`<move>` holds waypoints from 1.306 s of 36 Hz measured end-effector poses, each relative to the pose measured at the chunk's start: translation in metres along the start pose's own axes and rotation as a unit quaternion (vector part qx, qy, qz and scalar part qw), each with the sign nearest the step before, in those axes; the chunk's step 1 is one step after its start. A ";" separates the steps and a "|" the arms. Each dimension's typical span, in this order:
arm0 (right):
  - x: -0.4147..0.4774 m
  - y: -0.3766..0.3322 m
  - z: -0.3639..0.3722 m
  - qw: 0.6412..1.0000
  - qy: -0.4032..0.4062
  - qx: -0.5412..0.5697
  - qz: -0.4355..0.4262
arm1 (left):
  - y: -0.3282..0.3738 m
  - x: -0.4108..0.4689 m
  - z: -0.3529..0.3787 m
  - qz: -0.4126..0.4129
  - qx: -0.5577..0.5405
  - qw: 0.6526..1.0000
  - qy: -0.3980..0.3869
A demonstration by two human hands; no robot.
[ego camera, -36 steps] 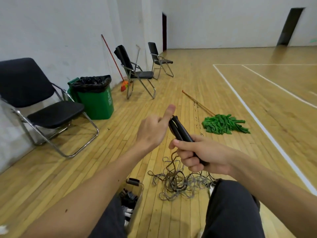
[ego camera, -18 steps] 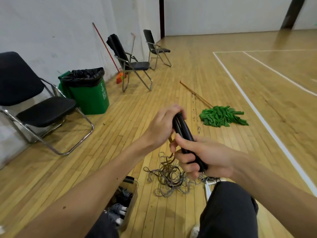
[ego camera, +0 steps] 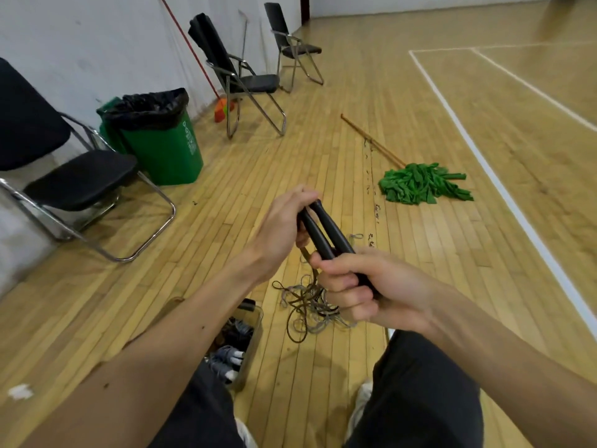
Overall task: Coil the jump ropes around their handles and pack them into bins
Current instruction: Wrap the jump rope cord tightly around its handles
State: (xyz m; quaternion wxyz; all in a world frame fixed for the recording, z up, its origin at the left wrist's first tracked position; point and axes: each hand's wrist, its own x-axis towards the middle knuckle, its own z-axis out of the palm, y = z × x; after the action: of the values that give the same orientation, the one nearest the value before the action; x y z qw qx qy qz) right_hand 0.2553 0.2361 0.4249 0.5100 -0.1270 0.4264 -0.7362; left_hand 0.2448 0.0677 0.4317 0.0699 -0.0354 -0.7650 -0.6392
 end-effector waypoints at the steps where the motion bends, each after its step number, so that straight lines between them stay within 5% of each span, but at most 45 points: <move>1: 0.000 0.000 0.000 1.000 0.007 -0.005 0.003 | 0.001 -0.001 0.001 -0.002 -0.008 1.000 0.000; 11: -0.005 0.012 0.004 0.996 0.022 -0.085 0.027 | -0.016 0.002 -0.004 -0.032 -0.056 0.997 0.030; 20: 0.001 0.010 0.009 0.997 0.002 -0.082 0.006 | -0.034 -0.004 0.015 -0.105 -0.272 0.956 0.010; 28: 0.005 -0.014 0.016 0.970 0.113 -0.209 -0.054 | -0.057 -0.028 0.055 -0.097 -0.218 0.971 0.025; 30: 0.004 -0.015 0.010 0.953 0.150 -0.259 -0.051 | -0.054 -0.034 0.055 -0.028 -0.155 0.987 0.035; 33: 0.000 -0.014 -0.001 0.927 0.195 -0.320 -0.026 | -0.055 -0.035 0.041 0.046 0.139 0.989 0.014; 35: -0.002 -0.012 -0.008 0.916 0.215 -0.338 -0.009 | -0.055 -0.035 0.028 0.075 0.337 0.938 -0.030; 39: 0.001 -0.006 -0.013 0.869 0.237 -0.434 0.015 | -0.037 -0.037 0.015 0.128 0.567 0.808 -0.098; 42: 0.006 -0.004 -0.016 0.846 0.241 -0.474 0.034 | -0.028 -0.035 0.004 0.150 0.632 0.744 -0.157; 47: 0.011 -0.004 -0.019 0.796 0.255 -0.548 0.039 | -0.008 -0.036 -0.008 0.139 0.633 0.728 -0.222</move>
State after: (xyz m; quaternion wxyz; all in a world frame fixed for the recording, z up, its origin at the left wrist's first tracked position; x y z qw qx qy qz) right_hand 0.2363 0.2368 0.4140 0.2560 -0.1758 0.8777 -0.3649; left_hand 0.2797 0.0594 0.4198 -0.0076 -0.2301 -0.9725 0.0368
